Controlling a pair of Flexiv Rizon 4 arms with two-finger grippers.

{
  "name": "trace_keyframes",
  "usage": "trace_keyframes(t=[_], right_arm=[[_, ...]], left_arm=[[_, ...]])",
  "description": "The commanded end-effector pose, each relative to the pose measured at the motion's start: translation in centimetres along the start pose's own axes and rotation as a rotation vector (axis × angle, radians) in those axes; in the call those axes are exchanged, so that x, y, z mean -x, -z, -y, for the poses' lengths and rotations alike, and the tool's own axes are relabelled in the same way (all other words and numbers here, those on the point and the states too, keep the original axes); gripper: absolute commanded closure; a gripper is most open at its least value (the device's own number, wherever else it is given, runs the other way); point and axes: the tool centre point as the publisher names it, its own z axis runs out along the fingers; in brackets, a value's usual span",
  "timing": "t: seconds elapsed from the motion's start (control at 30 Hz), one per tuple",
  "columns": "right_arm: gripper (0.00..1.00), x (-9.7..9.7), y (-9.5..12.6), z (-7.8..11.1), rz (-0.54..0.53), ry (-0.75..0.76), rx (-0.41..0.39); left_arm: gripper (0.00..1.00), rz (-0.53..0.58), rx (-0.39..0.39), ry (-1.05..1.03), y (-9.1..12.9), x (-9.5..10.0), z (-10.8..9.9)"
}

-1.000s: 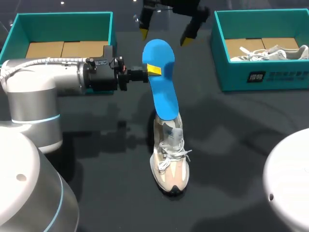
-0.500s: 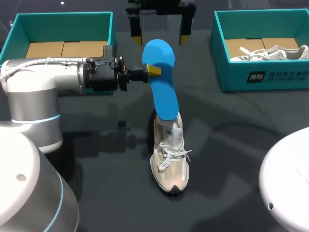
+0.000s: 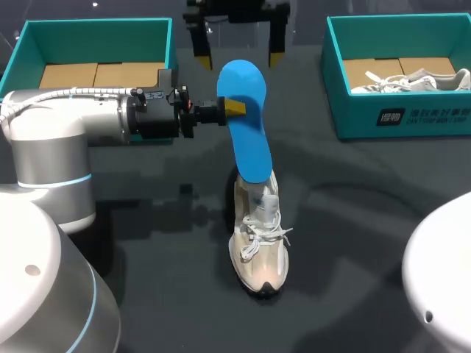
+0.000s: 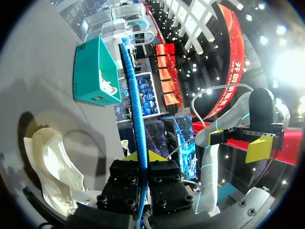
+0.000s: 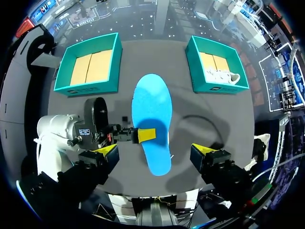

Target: Take the shoe out of the shoebox, open the shoe tongue, remove and reinsert the insole, then place the shoe into the shoebox

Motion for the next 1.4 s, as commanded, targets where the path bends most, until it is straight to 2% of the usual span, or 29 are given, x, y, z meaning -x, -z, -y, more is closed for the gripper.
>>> trace_keyframes(t=[0.03, 0.3, 0.47, 0.63, 0.83, 1.27, 1.4], right_arm=[[0.0, 1.7, -0.6, 0.0, -0.084, -0.017, -0.006], [0.0, 3.7, -1.4, -0.2, -0.291, -0.049, -0.034], [0.0, 4.9, -1.9, -0.4, -0.427, -0.078, -0.025], [0.0, 6.3, -3.0, -0.1, -0.587, -0.106, -0.017], [0.0, 7.8, -4.6, 0.2, -0.772, -0.176, -0.044], [0.0, 9.9, -7.0, 0.6, -1.085, -0.241, -0.031], [0.0, 10.4, -7.7, 1.0, -1.153, -0.263, -0.023]], left_arm=[[1.0, 0.001, -0.001, 0.0, 0.0, 0.0, -0.1], [1.0, 0.001, -0.001, 0.0, 0.0, 0.0, -0.1], [1.0, 0.001, -0.001, 0.0, 0.0, 0.0, -0.1], [1.0, 0.001, -0.001, 0.0, 0.0, 0.0, -0.1], [1.0, 0.001, -0.001, 0.0, 0.0, 0.0, -0.1], [1.0, 0.001, -0.001, 0.0, 0.0, 0.0, -0.1], [1.0, 0.001, -0.001, 0.0, 0.0, 0.0, -0.1]])
